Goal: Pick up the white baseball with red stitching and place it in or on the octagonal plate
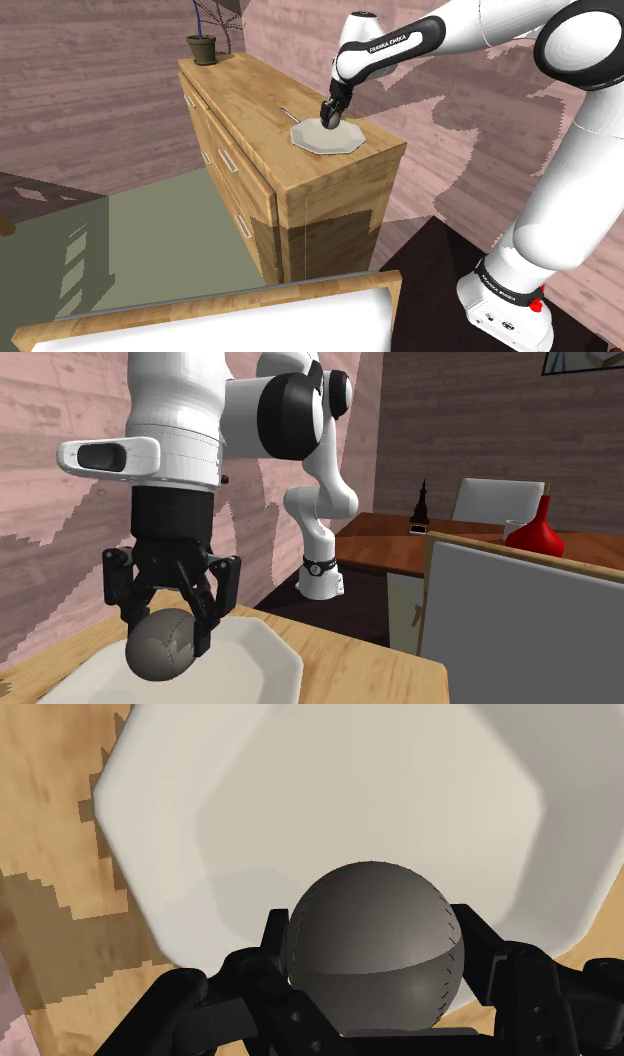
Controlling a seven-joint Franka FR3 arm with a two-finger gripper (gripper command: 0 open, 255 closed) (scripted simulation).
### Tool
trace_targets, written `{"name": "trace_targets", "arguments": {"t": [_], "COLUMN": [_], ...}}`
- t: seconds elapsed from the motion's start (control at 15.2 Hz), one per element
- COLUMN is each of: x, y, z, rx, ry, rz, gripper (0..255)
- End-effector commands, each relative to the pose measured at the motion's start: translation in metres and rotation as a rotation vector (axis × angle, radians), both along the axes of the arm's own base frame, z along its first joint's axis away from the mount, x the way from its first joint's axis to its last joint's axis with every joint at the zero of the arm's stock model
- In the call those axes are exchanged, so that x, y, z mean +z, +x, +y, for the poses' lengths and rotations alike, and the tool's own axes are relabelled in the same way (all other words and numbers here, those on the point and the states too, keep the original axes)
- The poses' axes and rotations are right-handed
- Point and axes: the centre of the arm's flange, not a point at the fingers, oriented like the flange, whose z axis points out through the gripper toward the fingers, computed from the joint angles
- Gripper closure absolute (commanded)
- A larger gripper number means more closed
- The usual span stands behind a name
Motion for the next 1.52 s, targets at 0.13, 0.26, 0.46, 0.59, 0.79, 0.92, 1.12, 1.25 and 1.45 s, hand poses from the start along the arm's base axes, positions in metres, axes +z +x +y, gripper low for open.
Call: {"name": "trace_targets", "arguments": {"t": [0.13, 0.26, 0.46, 0.59, 0.79, 0.92, 1.12, 1.25, 1.45], "x": [-0.021, -0.021, -0.021, -0.021, -0.021, -0.021, -0.008, 0.018, 0.028], "y": [0.001, 0.001, 0.001, 0.001, 0.001, 0.001, -0.003, -0.009, -0.012], "z": [0.0, 0.0, 0.0, 0.0, 0.0, 0.0, 0.0, 0.0, 0.0], "rx": [0.0, 0.0, 0.0, 0.0, 0.0, 0.0, 0.0, 0.0, 0.0], "ry": [0.0, 0.0, 0.0, 0.0, 0.0, 0.0, 0.0, 0.0, 0.0], "rz": [-0.001, -0.001, -0.001, -0.001, -0.001, -0.001, -0.001, -0.001, -0.001], "gripper": [255, 255, 255, 255, 0, 0, 0, 0, 0]}}
